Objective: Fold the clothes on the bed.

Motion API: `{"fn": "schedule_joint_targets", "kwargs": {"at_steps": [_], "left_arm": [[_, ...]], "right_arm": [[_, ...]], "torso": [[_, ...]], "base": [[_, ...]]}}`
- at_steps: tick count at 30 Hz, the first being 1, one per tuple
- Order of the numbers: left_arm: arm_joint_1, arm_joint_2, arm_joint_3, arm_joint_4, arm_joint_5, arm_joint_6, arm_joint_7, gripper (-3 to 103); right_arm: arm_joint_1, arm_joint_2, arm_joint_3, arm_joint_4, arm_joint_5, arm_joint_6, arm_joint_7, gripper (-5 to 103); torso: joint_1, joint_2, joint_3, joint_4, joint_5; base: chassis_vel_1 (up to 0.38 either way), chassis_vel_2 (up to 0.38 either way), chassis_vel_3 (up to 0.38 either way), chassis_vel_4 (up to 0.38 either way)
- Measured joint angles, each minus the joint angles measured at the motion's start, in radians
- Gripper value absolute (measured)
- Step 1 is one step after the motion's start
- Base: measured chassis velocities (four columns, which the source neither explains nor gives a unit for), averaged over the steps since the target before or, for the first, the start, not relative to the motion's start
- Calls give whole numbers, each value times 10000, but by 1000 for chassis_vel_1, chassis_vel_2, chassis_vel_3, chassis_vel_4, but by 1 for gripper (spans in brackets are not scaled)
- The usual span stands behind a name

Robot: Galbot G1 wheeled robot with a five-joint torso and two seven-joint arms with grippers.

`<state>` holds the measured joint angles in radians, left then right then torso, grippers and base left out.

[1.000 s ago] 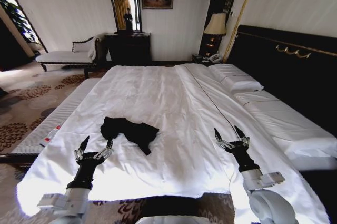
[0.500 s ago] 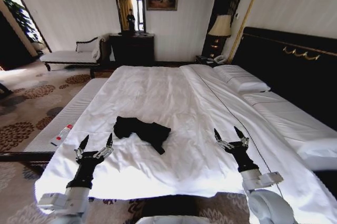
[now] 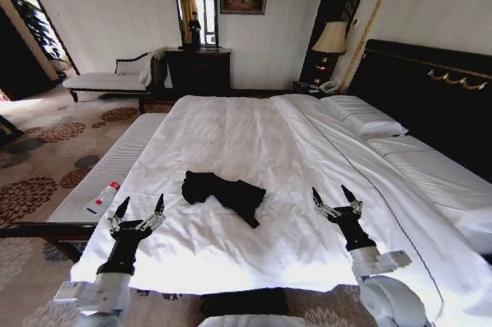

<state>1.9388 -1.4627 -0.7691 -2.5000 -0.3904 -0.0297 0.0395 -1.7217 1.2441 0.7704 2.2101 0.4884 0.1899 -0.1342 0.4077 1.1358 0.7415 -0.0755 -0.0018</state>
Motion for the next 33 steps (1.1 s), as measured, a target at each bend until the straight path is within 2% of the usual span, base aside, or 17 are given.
{"fn": "schedule_joint_targets", "kwargs": {"at_steps": [8,18,20,22,23,27,29,33], "left_arm": [[-156,-4,-57,0,137,20,-229,100],[-694,144,-359,0,-46,845,-1045,100],[-925,141,-323,0,-261,1456,-1727,100],[-1422,292,-352,0,-918,2177,-2607,100],[-1422,292,-352,0,-918,2177,-2607,100],[-2517,932,-514,302,-1864,3028,-3672,100],[-2689,1059,-515,450,-2036,3162,-3747,100],[-3797,1608,-297,1499,-2682,3932,-4069,100]], "right_arm": [[21,24,-76,-122,12,267,-395,100],[103,78,-246,-305,-87,374,-222,100],[144,52,-313,-425,-114,411,-156,100],[190,41,-396,-594,-144,505,-136,100],[190,41,-396,-594,-144,505,-136,100],[264,5,-478,-900,-179,649,-127,100],[270,-23,-477,-948,-179,658,-126,100],[335,-168,-366,-1256,-151,695,-12,100]], "torso": [[0,0,0,-2,3],[0,0,0,-2,-1],[0,0,1,0,1],[0,-1,1,0,-1],[0,-1,1,0,-1],[1,-1,0,-4,0],[1,0,1,-3,-1],[0,0,1,-1,-2]], "base": [[0,0,0,0],[0,0,0,0],[0,0,0,0],[0,0,0,0],[0,0,0,0],[0,0,0,0],[0,0,0,0],[0,0,0,0]]}}
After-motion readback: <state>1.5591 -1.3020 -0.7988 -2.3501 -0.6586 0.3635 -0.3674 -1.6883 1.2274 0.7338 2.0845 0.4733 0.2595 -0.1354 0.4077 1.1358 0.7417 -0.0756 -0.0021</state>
